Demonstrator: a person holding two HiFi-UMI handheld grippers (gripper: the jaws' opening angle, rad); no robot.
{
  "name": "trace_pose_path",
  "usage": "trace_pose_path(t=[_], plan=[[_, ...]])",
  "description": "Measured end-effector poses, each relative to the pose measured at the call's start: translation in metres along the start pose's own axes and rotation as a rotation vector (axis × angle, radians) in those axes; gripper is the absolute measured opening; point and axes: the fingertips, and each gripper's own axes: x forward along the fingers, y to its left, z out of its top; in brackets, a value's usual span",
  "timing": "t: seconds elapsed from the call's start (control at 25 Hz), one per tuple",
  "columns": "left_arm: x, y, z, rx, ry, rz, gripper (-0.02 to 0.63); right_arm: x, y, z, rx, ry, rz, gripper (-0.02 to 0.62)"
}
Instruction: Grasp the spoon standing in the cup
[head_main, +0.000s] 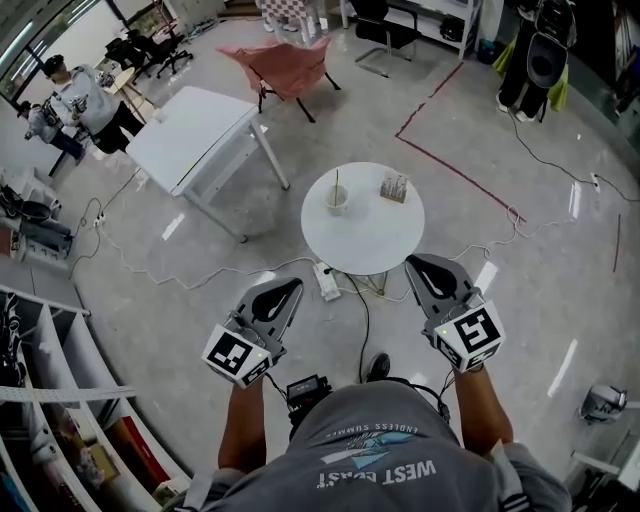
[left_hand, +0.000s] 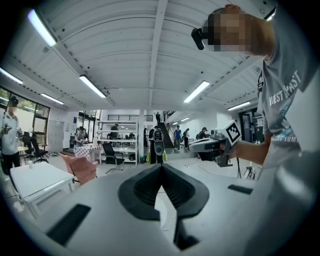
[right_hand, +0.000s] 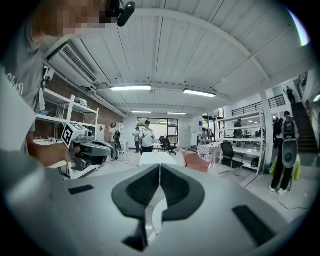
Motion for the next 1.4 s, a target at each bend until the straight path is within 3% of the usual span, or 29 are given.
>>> trace_pose_path(t=[0.32,0.56,1.16,1.4], plan=[[0.032,-0.003,0.007,0.015,0.007,0.024,0.003,0.002,-0.032,-0.003,0.000,-0.011,0.033,0.003],[0.046,0.004,0.004,0.011,0.014,-0.004,0.003,0.003,-0.043,-0.010,0.018,0.003,0.005,0.003],[0.128,0.054,0.004,0.023,-0.007,-0.255,0.003,0.025,-0.085,-0.016,0.057,0.044,-0.218,0.004],[0.146,0.089,-0.002,0.012,0.006,-0.315,0.003,0.058,-0.090,-0.013,0.073,0.046,-0.264,0.003]])
